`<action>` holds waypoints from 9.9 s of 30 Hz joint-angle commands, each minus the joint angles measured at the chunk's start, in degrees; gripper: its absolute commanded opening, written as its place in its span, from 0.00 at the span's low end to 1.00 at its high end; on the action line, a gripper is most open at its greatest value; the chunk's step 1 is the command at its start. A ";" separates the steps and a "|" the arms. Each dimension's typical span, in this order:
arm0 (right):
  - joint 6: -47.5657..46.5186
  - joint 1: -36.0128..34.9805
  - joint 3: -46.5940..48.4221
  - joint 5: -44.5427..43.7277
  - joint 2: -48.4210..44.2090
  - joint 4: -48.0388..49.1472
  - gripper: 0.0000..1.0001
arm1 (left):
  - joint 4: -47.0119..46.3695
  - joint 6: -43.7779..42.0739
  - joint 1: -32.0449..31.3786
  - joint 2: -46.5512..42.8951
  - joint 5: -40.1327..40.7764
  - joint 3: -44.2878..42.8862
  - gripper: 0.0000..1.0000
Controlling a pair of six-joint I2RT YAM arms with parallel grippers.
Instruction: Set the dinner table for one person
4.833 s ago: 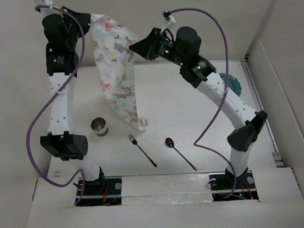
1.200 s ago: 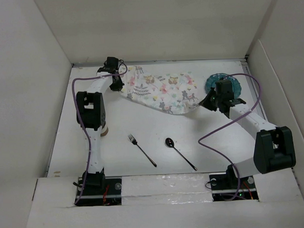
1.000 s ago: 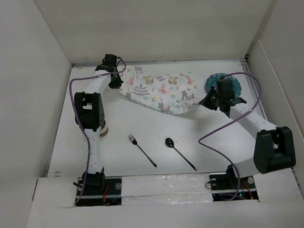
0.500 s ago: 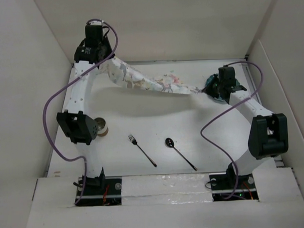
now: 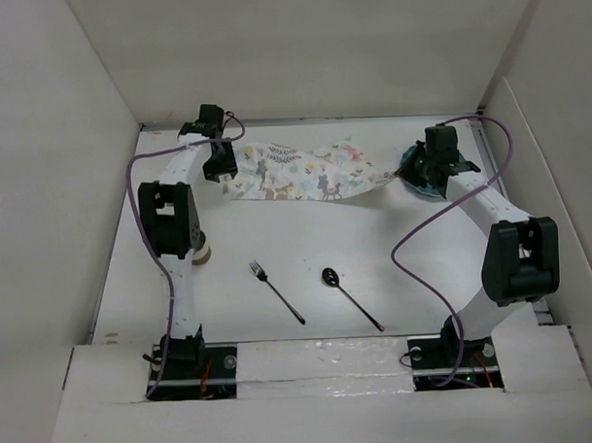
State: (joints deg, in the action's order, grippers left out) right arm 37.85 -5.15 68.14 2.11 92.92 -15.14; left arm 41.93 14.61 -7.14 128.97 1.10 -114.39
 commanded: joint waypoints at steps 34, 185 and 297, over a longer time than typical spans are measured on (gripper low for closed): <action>-2.07 -1.09 -5.12 3.78 -6.70 2.74 0.00 | -12.23 8.15 -0.86 -2.67 6.36 15.69 0.32; -2.78 2.51 -6.44 16.00 -17.60 11.01 0.00 | -19.52 19.58 -31.27 -23.50 13.75 48.47 0.37; -11.21 5.24 -16.19 11.16 -6.44 -3.23 0.00 | -24.71 8.07 10.12 -46.35 -8.66 61.13 0.00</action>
State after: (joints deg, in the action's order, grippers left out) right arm 27.99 0.25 52.01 15.90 88.25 -17.54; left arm 15.75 23.92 2.70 84.58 -8.91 -50.70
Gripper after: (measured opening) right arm 0.022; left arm 0.006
